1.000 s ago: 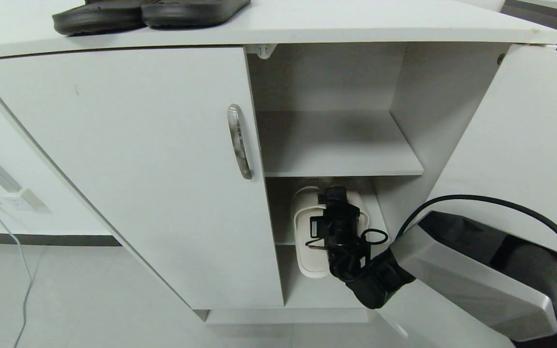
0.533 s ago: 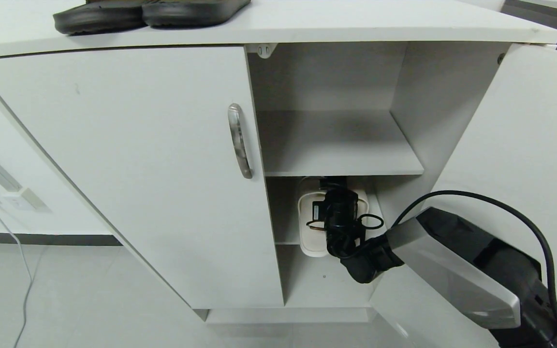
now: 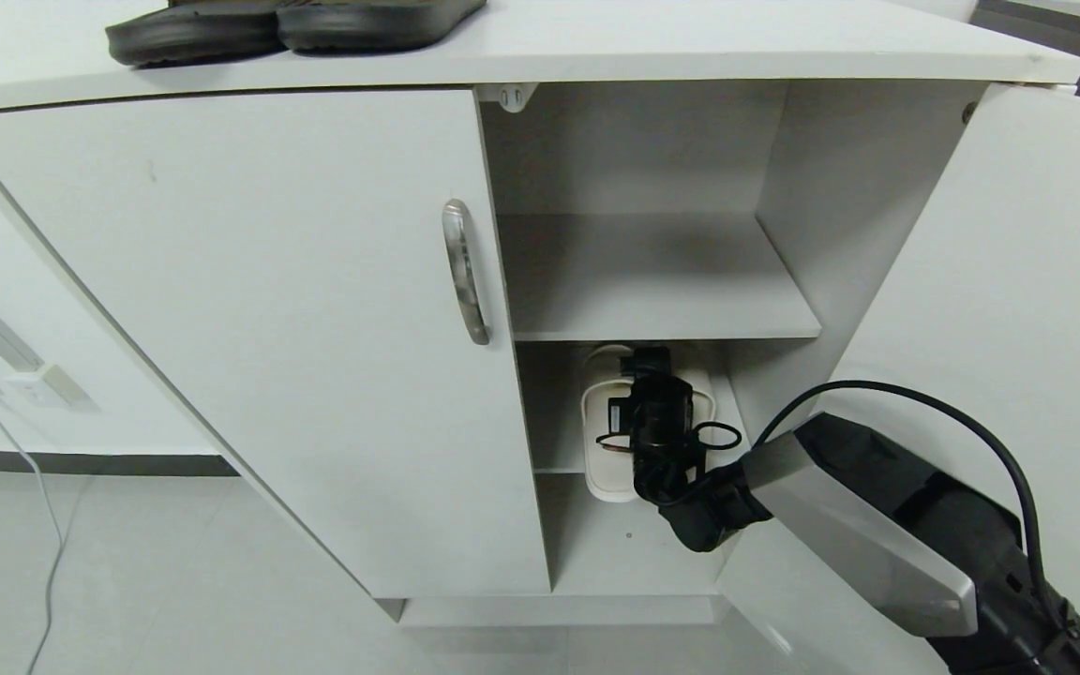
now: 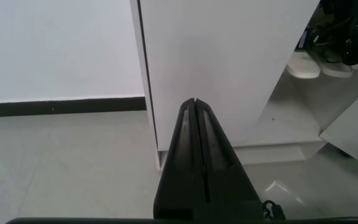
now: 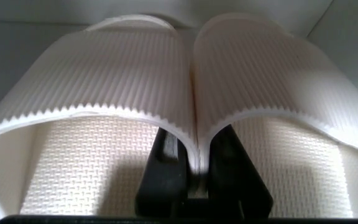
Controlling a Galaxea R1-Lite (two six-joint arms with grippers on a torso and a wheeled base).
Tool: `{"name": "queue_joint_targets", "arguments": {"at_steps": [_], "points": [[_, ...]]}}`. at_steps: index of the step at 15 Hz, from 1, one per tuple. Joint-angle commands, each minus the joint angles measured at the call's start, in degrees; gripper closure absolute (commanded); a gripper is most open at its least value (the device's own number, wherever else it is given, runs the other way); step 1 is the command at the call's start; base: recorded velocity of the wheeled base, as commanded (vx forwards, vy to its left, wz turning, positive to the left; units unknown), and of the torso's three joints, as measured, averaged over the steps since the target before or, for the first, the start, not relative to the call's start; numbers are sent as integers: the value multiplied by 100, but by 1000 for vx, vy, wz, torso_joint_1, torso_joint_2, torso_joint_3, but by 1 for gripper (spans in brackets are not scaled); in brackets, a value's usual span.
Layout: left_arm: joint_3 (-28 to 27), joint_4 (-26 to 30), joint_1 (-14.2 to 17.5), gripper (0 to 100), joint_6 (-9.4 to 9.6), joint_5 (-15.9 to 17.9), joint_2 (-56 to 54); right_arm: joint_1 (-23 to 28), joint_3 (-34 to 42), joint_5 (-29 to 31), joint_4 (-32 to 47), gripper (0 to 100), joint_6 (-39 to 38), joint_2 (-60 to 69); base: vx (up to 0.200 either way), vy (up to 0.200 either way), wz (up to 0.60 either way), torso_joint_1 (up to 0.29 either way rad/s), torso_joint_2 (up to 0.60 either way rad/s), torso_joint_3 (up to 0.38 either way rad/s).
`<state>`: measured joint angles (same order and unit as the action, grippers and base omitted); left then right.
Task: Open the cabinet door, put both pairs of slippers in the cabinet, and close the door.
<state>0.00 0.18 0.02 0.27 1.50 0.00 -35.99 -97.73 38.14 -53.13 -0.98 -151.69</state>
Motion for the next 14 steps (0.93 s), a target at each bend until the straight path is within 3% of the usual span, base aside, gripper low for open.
{"name": "queue_joint_targets", "arguments": {"at_steps": [1,6,14], "points": [[0,-1,-2,100,0,-1,9,-5,9,0,-5,0,1,-19,0,0,0,0,0,0],[0,-1,-2,100,8,-1,0,-40,580,9,-172,0,1,324,0,0,0,0,0,0],[0,-1,-2,100,17,-1,0,-638,3665,62,-1481,0,-17,1924,0,0,0,0,0,0]]}}
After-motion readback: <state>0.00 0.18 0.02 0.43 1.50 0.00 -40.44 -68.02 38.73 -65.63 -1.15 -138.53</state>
